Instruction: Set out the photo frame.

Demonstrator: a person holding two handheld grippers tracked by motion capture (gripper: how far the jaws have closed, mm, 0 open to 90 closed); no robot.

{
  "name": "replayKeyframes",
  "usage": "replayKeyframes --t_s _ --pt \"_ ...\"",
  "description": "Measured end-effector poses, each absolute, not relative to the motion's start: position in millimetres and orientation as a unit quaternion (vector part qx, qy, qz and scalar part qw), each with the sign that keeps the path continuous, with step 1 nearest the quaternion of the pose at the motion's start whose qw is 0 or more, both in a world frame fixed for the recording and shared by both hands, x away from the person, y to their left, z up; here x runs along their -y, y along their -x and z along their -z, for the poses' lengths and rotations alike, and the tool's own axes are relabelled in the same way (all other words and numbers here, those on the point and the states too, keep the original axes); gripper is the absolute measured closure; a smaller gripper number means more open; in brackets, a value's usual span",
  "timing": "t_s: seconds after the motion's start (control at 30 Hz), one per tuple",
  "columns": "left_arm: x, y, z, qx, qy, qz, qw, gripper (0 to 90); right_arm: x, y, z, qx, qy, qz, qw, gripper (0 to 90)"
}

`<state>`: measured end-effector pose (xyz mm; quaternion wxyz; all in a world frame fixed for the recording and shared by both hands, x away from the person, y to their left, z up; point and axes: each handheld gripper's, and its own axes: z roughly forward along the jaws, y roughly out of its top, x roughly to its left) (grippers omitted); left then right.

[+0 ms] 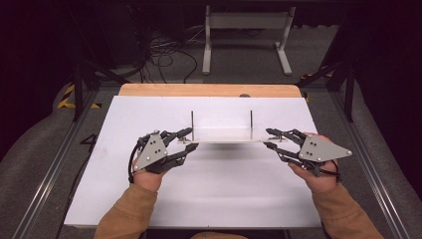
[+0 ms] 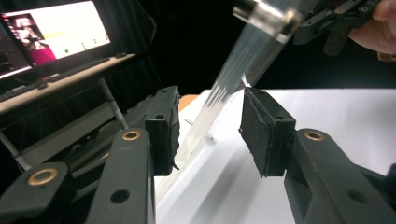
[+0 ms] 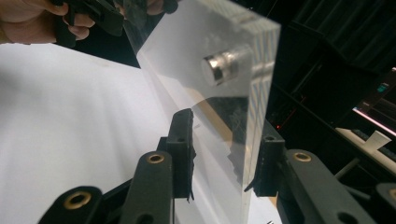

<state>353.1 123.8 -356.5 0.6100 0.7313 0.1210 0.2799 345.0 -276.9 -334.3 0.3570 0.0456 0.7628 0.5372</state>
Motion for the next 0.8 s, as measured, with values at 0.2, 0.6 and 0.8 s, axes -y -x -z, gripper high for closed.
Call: replayKeyframes --t_s 0.2,0.6,0.8 --pt "-125 -359 343 -0.128 -0.723 -0.289 0.615 58.0 274 -352 322 -0.752 -0.044 -0.543 0.370 66.3" --pt "-131 -357 320 -0.128 -0.709 -0.301 0.624 59.9 270 -355 300 -0.738 -0.034 -0.564 0.370 66.1" --pt "-133 -349 307 -0.127 -0.709 -0.299 0.626 60.3 267 -349 286 -0.742 -0.038 -0.565 0.359 66.1"
